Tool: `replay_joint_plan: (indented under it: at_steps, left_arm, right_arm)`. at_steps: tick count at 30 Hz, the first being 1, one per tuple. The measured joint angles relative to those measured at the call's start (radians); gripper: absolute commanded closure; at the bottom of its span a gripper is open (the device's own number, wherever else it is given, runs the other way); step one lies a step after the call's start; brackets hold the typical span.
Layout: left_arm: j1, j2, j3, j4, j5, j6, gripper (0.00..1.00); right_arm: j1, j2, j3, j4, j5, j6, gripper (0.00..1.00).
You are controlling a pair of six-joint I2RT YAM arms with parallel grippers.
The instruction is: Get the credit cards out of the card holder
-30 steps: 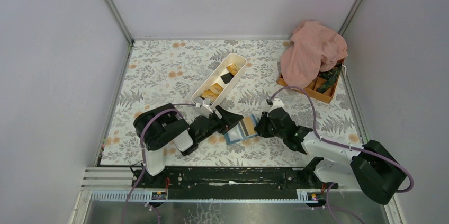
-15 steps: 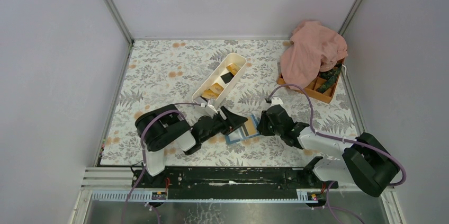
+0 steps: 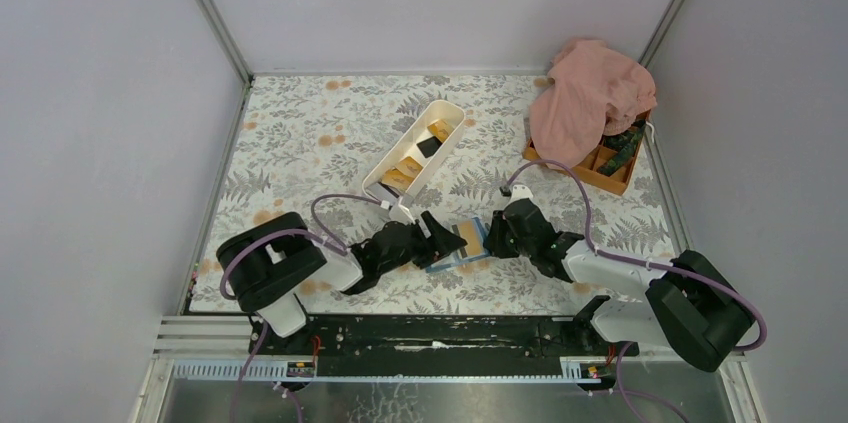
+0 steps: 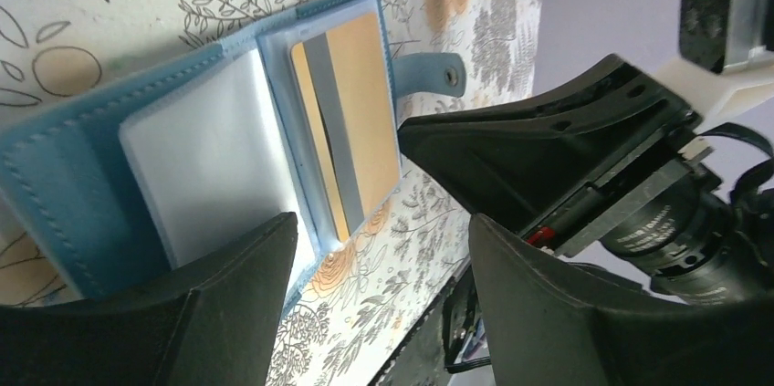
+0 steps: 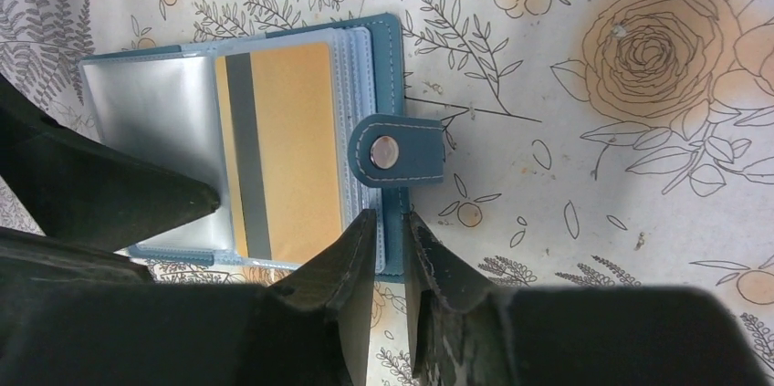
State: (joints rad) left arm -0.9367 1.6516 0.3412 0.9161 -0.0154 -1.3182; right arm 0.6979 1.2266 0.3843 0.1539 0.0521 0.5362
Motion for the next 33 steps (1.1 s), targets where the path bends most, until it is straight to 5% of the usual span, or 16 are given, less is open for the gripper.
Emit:
replay_joint_plan:
  at_steps: [33]
  left_arm:
    - [-0.018, 0.06, 0.073, -0.016, -0.005, 0.051, 0.24]
  right_arm:
    - [-0.012, -0.006, -0.059, 0.112, -0.027, -0.001, 0.74]
